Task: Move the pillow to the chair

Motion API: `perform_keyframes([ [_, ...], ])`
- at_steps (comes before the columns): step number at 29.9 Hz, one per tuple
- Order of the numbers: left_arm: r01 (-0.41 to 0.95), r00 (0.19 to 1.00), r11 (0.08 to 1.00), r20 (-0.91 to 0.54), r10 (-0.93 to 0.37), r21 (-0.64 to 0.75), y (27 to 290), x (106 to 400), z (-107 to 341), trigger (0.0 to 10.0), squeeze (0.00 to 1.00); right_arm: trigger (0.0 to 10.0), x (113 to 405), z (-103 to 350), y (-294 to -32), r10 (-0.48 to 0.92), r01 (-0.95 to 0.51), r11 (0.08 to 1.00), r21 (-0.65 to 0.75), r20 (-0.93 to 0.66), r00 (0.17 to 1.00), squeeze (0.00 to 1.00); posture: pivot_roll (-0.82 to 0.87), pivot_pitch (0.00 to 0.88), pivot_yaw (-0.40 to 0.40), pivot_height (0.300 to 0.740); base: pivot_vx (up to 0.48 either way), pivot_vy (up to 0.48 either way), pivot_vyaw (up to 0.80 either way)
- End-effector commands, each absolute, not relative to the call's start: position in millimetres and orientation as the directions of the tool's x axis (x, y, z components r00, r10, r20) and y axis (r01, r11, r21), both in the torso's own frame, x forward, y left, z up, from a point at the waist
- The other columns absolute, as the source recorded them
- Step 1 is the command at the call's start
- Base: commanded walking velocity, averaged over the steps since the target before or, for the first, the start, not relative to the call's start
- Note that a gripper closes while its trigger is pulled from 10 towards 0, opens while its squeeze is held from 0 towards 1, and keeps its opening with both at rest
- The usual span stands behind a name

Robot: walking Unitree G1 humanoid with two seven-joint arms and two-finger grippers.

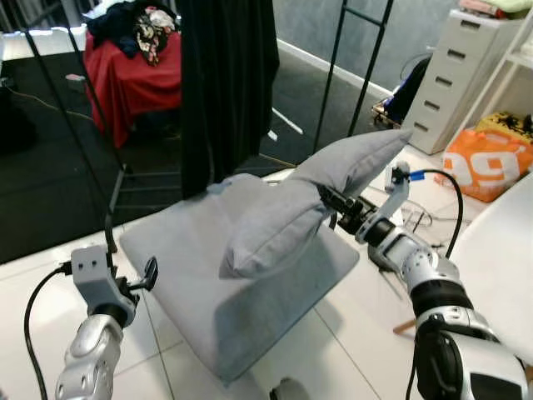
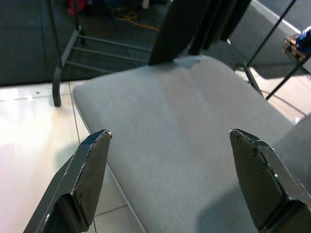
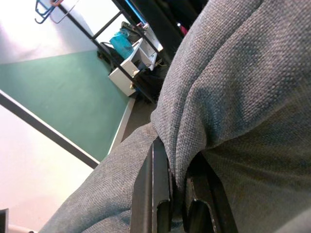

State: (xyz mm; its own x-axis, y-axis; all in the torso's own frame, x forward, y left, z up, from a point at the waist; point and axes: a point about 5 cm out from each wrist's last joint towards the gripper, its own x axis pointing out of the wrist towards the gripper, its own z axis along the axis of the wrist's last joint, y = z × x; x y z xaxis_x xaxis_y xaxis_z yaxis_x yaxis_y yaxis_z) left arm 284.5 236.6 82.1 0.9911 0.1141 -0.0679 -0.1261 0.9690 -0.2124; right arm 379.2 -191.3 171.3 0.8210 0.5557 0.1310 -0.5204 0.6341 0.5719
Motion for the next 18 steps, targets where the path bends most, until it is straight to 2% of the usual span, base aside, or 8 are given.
perform_keyframes([
  [1, -0.133, 0.989, 0.969, -0.097, 0.115, -0.209, 234.9, 281.5, 73.3, 10.0, 0.0, 0.0, 380.2, 180.9, -198.1, 0.53, -0.533, 0.648, 0.544, 0.179, 0.829, 0.0, -0.2, 0.057, -0.049, 0.682, 0.0, 0.0, 0.0],
  [18, -0.139, 0.986, 0.971, -0.122, 0.116, -0.197, 233.2, 278.1, 64.7, 10.0, 0.0, 0.0, 376.4, 162.9, -204.6, 0.494, -0.463, 0.684, 0.564, 0.109, 0.863, 0.0, -0.19, 0.061, -0.047, 0.739, 0.0, 0.0, 0.0],
])
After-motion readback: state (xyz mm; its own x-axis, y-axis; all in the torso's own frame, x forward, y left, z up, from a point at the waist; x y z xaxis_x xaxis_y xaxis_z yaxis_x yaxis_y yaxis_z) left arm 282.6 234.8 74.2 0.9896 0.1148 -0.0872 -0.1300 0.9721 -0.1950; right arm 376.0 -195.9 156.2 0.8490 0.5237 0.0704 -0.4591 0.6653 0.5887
